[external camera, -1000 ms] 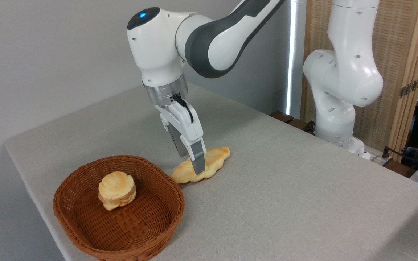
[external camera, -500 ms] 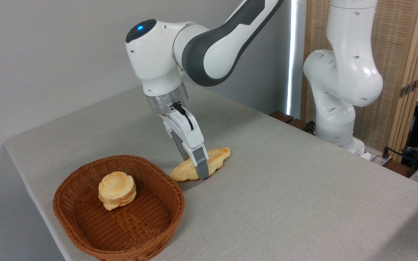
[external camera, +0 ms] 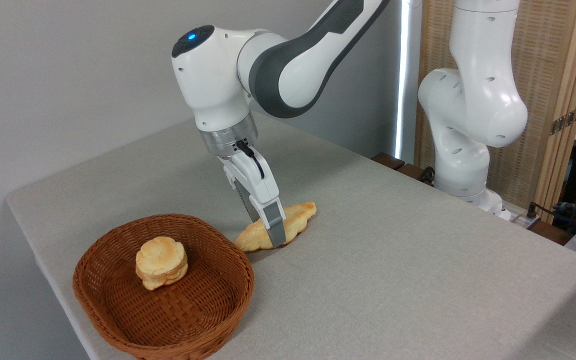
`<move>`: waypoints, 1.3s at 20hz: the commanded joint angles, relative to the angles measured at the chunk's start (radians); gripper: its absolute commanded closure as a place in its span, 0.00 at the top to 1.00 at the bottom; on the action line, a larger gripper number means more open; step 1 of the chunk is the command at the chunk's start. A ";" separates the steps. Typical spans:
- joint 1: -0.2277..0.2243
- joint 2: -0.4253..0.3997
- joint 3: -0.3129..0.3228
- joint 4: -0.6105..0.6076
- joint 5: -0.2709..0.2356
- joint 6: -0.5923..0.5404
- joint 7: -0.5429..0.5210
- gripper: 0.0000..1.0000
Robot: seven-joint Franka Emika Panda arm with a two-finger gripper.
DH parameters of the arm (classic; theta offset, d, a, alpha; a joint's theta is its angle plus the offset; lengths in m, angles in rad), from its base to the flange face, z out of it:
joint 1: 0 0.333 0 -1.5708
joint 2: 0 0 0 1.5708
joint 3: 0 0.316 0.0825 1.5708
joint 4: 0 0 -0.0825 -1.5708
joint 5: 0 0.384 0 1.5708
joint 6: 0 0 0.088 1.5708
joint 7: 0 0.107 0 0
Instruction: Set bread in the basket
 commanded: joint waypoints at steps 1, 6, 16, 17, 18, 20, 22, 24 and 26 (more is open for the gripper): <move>-0.006 -0.012 0.009 -0.001 0.002 0.016 0.005 1.00; -0.006 -0.011 0.007 0.004 0.001 0.013 0.002 1.00; -0.007 0.012 -0.007 0.003 0.010 0.010 0.000 1.00; -0.007 0.012 -0.007 0.003 0.010 0.010 0.002 1.00; -0.007 0.012 -0.007 0.003 0.011 0.010 0.002 0.99; -0.007 0.012 -0.013 0.003 0.027 0.011 0.003 0.80; -0.007 0.014 -0.015 0.003 0.042 0.011 0.005 0.60; -0.007 0.012 -0.015 0.003 0.042 0.010 0.008 0.54; -0.007 0.012 -0.015 0.003 0.042 0.010 0.008 0.54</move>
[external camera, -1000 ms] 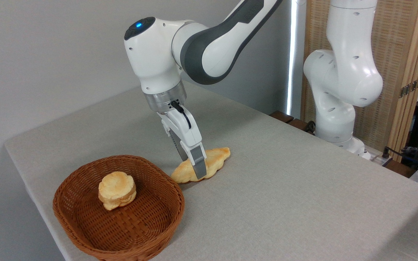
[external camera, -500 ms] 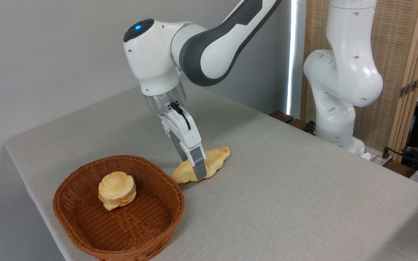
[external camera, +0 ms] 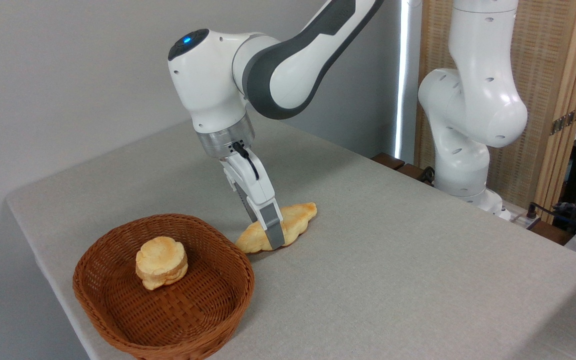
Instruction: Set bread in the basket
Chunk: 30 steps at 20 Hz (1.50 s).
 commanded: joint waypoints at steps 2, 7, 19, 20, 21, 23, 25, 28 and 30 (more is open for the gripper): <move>-0.003 -0.005 0.001 -0.003 0.012 0.010 0.008 0.54; -0.003 -0.005 0.001 -0.003 0.012 0.010 0.007 0.55; -0.003 -0.028 -0.022 0.094 0.011 -0.123 0.010 0.58; -0.003 -0.034 -0.028 0.100 0.011 -0.137 0.010 0.58; -0.003 -0.039 -0.033 0.105 0.011 -0.147 0.010 0.58; -0.003 -0.041 -0.043 0.114 0.011 -0.153 0.003 0.58; -0.003 -0.042 -0.040 0.154 0.001 -0.153 0.005 0.58; 0.000 -0.036 -0.031 0.200 -0.006 -0.139 0.003 0.60; 0.009 -0.025 -0.023 0.241 -0.009 -0.130 0.008 0.64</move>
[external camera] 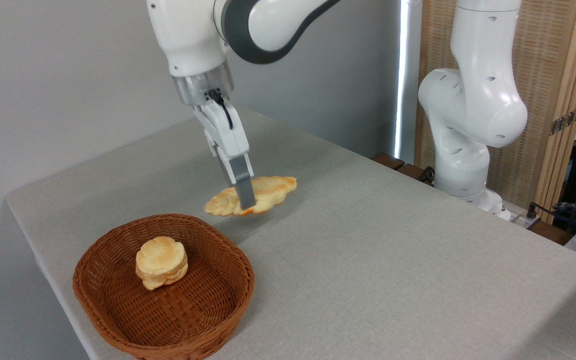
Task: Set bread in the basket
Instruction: 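Lift the bread roll and carry it over the wicker basket, then lower the bread roll into the basket beside the bun and release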
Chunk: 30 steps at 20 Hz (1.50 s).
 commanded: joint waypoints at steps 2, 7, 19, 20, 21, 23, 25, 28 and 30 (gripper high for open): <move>0.009 0.018 0.050 0.095 -0.046 0.043 0.005 0.60; 0.009 0.046 0.096 0.104 -0.089 0.250 0.010 0.60; 0.009 0.187 0.178 0.103 -0.057 0.586 0.022 1.00; 0.009 0.191 0.178 0.103 -0.048 0.586 0.020 1.00; 0.009 0.194 0.178 0.103 -0.046 0.586 0.022 1.00; 0.009 0.194 0.178 0.101 -0.045 0.586 0.022 1.00; 0.009 0.197 0.176 0.101 -0.045 0.586 0.020 1.00; 0.009 0.201 0.176 0.103 -0.046 0.586 0.014 1.00; 0.008 0.194 0.176 0.103 -0.048 0.574 -0.010 1.00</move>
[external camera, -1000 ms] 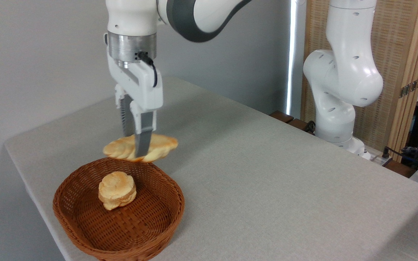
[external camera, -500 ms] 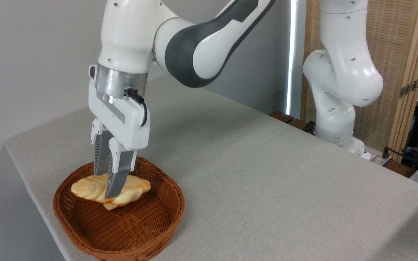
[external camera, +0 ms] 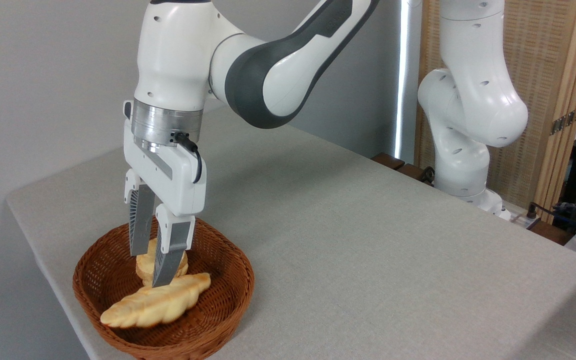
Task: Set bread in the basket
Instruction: 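Lower the bread roll into the basket beside the bun and release, then raise the open gripper up out of the basket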
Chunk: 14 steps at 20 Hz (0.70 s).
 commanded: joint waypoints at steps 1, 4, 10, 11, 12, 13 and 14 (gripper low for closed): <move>-0.009 -0.003 0.008 0.014 0.006 -0.018 -0.046 1.00; -0.011 -0.028 0.002 0.040 0.009 -0.161 -0.073 1.00; -0.012 -0.039 0.003 0.154 0.008 -0.529 -0.080 1.00; -0.012 -0.039 0.003 0.154 0.008 -0.545 -0.099 1.00; -0.012 -0.039 0.002 0.155 0.009 -0.546 -0.114 1.00; -0.014 -0.037 0.003 0.155 0.009 -0.546 -0.117 1.00; -0.012 -0.039 0.003 0.157 0.009 -0.546 -0.116 1.00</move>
